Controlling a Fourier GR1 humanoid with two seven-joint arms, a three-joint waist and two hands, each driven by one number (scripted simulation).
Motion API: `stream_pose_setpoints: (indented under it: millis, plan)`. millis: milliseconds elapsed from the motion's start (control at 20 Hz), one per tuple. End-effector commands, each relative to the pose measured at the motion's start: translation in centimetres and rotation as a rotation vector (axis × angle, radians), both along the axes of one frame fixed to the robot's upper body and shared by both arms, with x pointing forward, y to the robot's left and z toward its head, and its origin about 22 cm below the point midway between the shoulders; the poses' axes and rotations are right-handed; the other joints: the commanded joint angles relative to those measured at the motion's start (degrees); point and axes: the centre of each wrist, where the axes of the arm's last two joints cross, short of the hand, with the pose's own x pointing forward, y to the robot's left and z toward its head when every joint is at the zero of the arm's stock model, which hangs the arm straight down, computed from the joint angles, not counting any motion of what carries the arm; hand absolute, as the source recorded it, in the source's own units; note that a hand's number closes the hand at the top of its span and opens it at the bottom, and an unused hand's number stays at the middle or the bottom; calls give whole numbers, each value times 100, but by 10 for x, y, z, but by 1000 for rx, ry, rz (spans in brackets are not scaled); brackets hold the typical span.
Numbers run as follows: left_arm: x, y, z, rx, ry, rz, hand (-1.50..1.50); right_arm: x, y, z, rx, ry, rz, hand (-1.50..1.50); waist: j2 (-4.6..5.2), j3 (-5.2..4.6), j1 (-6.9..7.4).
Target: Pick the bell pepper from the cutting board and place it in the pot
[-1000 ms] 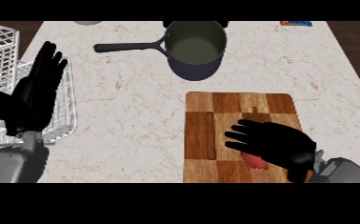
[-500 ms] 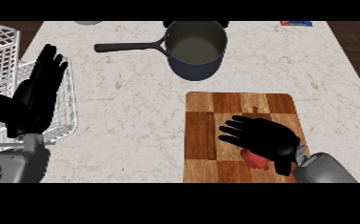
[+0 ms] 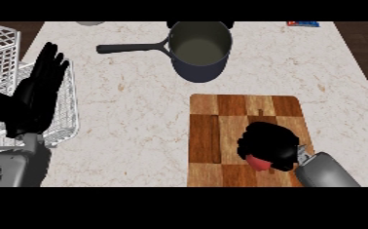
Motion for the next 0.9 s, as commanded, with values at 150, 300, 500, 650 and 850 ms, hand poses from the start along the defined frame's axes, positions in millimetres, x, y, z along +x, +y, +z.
stream_pose_setpoints:
  millis: [150,300,500,650,850]
  plan:
    - [-4,-2,6,0,-13,15,0,4,-4,-15,-24,10,30,150,4,3,-6]
    - [-4,-2,-3,-1,3,-4,0,-21,129,-17,130,108,-225,150,9,-14,95]
    - [-1,-3,1,-3,-8,-6,0,-17,121,-17,168,112,-419,150,77,13,197]
    - [1,-10,0,-13,-11,-37,0,-19,127,-10,202,79,-514,150,85,23,289]
    - [6,-19,4,-7,-24,-64,0,-23,138,3,272,33,-637,150,72,34,369]
